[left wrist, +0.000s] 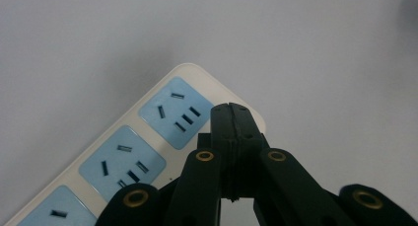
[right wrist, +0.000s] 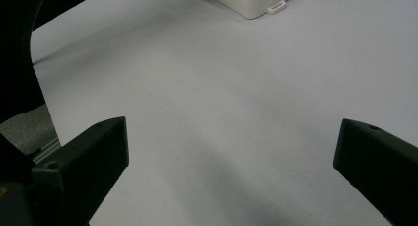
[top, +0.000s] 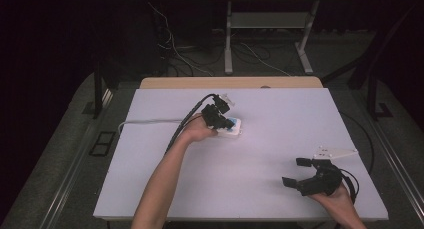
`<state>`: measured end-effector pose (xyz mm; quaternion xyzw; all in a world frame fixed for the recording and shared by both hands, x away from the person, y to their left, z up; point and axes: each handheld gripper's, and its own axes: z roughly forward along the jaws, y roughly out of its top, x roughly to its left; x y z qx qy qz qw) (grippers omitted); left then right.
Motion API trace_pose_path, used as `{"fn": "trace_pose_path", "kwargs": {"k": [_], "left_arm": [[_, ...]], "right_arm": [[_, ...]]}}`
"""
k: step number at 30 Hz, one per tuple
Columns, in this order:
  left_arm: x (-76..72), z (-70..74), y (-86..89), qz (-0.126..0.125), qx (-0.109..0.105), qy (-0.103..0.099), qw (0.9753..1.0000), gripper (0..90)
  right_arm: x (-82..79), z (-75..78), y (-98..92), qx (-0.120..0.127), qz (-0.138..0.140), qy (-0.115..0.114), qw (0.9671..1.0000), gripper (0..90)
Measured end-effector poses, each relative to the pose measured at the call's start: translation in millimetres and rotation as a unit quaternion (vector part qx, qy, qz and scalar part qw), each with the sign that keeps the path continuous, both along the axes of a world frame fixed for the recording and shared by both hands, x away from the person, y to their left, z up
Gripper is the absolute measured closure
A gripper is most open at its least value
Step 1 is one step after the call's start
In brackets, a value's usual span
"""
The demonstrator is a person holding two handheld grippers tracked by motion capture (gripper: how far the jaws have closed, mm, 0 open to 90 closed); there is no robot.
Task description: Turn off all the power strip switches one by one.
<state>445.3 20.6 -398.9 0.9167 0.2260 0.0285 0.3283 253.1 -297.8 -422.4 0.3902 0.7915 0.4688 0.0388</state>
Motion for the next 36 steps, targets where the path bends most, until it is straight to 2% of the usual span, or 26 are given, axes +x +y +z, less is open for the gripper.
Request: {"fn": "trace_pose_path", "kwargs": {"k": [7,13,18,21,24,28,31,34,36], "left_arm": [[-7.5,11.2,7.9,-0.001,-0.008,-0.012,0.9999,89.4],[-15.5,23.6,24.5,0.014,-0.033,-0.016,0.9992,88.6],[-26.4,27.6,46.4,0.039,-0.061,-0.019,0.9972,73.9],[-31.8,27.6,59.8,0.054,-0.076,-0.002,0.9956,61.8],[-39.1,28.1,71.0,0.070,-0.089,0.002,0.9936,48.9],[-49.4,31.7,85.8,0.077,-0.104,-0.002,0.9915,29.2],[-58.1,34.7,93.8,0.084,-0.117,-0.013,0.9894,19.0],[-65.7,34.8,99.6,0.092,-0.114,-0.003,0.9893,3.3],[-72.3,34.9,104.6,0.096,-0.116,-0.008,0.9885,0.0]], "right_arm": [[-0.4,0.1,0.0,0.000,-0.001,-0.002,1.0000,0.2],[-0.5,0.4,-0.1,0.000,-0.001,-0.002,1.0000,0.2],[-1.0,0.5,0.0,0.001,-0.002,-0.002,1.0000,0.1],[-1.1,0.7,0.4,0.001,-0.002,-0.003,1.0000,0.1],[-0.8,0.6,0.8,0.001,-0.001,-0.005,1.0000,0.2],[-1.1,0.7,1.8,0.001,-0.001,-0.004,1.0000,0.1],[-1.3,0.9,2.1,0.001,-0.001,-0.004,1.0000,0.1],[-0.9,0.6,1.4,0.002,-0.003,-0.005,1.0000,0.1],[-0.8,0.7,1.0,0.002,-0.005,-0.005,1.0000,0.2]]}}
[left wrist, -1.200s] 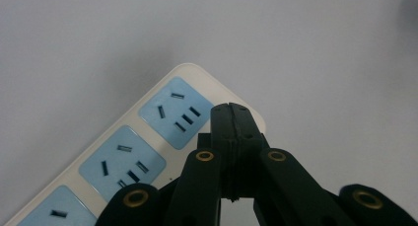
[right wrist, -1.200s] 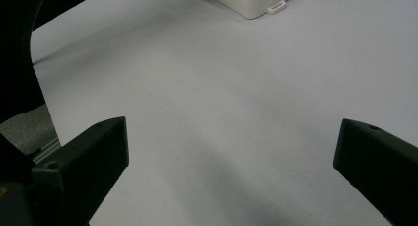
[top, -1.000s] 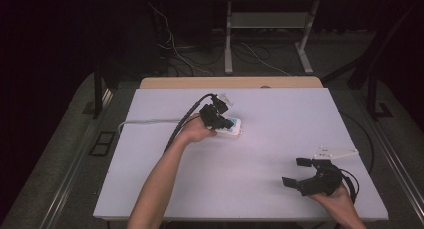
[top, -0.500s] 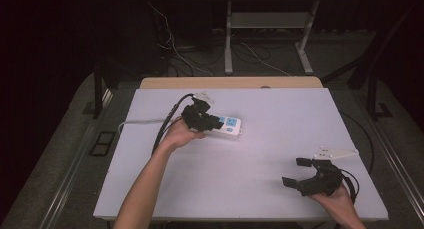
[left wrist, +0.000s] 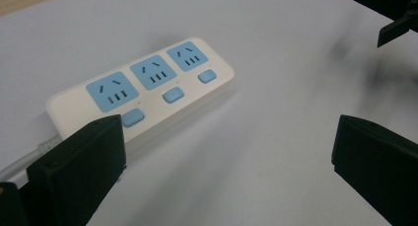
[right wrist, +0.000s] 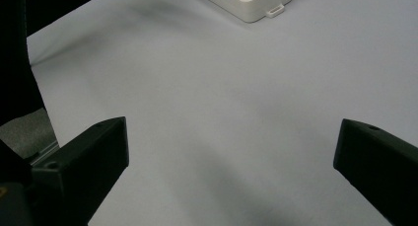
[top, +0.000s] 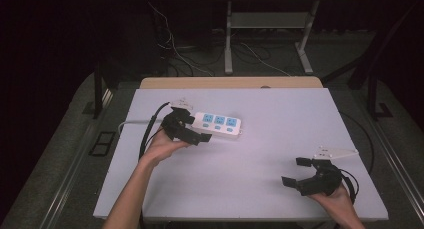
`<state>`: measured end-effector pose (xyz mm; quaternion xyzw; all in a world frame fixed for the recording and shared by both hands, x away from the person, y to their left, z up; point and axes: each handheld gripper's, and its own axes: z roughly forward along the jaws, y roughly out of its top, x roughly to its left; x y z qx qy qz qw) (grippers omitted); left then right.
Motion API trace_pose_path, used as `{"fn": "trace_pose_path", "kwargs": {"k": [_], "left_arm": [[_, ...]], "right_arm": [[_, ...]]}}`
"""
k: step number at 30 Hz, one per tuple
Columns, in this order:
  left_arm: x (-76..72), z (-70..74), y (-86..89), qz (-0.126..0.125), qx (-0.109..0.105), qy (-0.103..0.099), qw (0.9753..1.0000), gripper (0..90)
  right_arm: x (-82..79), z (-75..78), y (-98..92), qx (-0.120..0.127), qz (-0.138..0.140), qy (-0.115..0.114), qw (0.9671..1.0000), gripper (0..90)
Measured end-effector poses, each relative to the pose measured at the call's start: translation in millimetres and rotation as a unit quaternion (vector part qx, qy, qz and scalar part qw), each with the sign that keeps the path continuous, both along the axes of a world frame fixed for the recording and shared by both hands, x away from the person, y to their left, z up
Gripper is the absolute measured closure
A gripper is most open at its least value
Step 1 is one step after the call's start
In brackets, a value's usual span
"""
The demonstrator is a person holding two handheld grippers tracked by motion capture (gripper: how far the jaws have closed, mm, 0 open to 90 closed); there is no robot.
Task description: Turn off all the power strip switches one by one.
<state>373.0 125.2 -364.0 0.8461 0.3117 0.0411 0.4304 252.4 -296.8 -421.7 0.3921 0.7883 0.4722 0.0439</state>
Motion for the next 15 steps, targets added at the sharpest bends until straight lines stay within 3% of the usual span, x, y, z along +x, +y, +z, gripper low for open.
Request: {"fn": "trace_pose_path", "kwargs": {"k": [9,15], "left_arm": [[-26.2,-2.0,20.5,0.019,-0.009,-0.029,0.9994,0.0],[-41.2,-10.6,31.9,0.030,-0.024,-0.035,0.9987,0.0]], "right_arm": [[-0.8,0.8,1.1,0.001,0.001,-0.001,1.0000,0.2],[-0.7,0.6,2.8,0.001,0.003,-0.001,1.0000,0.2]]}}
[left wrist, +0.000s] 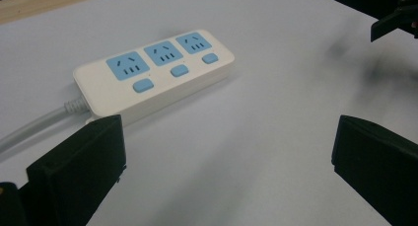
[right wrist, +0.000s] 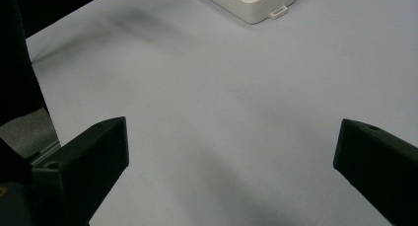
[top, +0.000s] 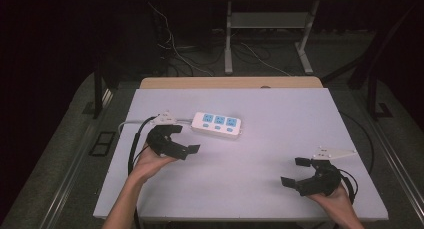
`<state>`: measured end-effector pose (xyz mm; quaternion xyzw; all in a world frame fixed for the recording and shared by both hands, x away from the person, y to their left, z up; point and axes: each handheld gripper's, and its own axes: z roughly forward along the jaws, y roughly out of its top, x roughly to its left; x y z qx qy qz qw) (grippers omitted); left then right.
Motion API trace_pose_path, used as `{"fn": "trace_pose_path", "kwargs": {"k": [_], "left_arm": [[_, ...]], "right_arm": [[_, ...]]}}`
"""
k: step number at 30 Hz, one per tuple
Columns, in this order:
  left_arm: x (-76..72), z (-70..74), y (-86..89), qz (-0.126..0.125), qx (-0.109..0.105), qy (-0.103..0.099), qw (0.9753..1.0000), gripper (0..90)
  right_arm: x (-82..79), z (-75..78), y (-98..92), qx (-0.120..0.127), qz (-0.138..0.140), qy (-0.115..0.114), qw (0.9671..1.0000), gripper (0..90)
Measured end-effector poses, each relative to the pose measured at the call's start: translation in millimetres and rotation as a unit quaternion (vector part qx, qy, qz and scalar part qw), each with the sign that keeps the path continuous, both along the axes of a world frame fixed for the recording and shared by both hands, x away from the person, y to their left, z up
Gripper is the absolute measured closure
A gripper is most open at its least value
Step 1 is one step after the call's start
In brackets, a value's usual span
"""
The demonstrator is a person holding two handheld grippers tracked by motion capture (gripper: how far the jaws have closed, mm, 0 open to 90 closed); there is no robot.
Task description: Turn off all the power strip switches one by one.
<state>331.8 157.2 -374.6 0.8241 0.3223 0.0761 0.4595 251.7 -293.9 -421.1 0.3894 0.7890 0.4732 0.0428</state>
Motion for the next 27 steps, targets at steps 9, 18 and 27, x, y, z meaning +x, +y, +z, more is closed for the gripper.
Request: {"fn": "trace_pose_path", "kwargs": {"k": [9,18,27], "left_arm": [[-29.9,-14.6,12.9,0.017,-0.026,-0.008,0.9995,0.0],[-52.2,-31.7,19.5,0.024,-0.062,-0.007,0.9978,0.0],[-60.8,-42.3,24.6,0.031,-0.073,-0.006,0.9969,0.0]], "right_arm": [[-1.2,-0.1,1.0,0.001,0.001,0.001,1.0000,0.1],[-2.9,-0.8,3.6,-0.002,0.002,0.003,1.0000,0.2],[-3.4,-1.6,5.9,-0.004,0.004,0.004,1.0000,0.1]]}}
